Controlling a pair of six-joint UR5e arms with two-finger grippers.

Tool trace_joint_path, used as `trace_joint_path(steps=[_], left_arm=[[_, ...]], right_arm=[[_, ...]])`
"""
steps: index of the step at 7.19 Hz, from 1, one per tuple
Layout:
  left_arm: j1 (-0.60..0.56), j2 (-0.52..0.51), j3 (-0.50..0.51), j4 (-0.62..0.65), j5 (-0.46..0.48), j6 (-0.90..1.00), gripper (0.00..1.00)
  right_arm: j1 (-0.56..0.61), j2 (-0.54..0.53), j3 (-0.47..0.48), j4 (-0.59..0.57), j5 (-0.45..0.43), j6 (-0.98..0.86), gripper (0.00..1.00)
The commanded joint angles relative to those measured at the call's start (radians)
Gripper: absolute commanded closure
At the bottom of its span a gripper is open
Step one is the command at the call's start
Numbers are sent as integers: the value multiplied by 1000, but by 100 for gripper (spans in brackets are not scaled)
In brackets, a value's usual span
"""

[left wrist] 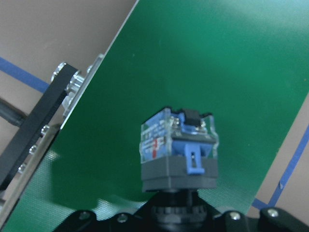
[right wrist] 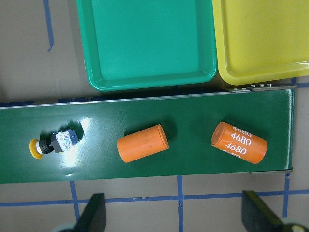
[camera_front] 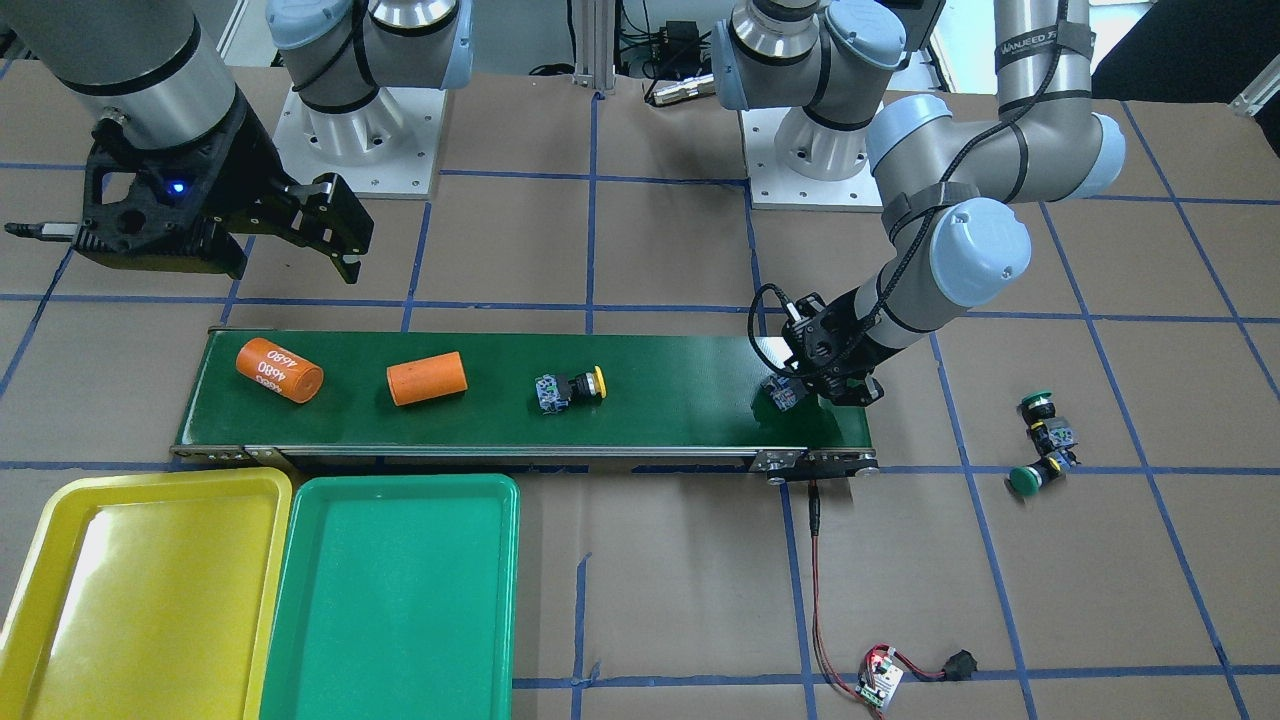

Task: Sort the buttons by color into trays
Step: 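Carry the push button onto the belt and release it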

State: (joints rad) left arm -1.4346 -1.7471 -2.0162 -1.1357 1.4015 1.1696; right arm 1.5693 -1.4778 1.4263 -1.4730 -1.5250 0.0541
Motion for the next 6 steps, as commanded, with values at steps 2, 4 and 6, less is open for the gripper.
trace_joint_path(steps=[2,4,6], left_arm=[[-4,18,8,-16,1,-1,0],[12,12,89,-85,-16,-2,0],[107,-38,276,-195,-1,-33,0]], right_arm=[[-3,1,-1,2,0,-2,0],[-2,1,-1,2,5,-2,0],[-2,-2,-1,2,0,-2,0]])
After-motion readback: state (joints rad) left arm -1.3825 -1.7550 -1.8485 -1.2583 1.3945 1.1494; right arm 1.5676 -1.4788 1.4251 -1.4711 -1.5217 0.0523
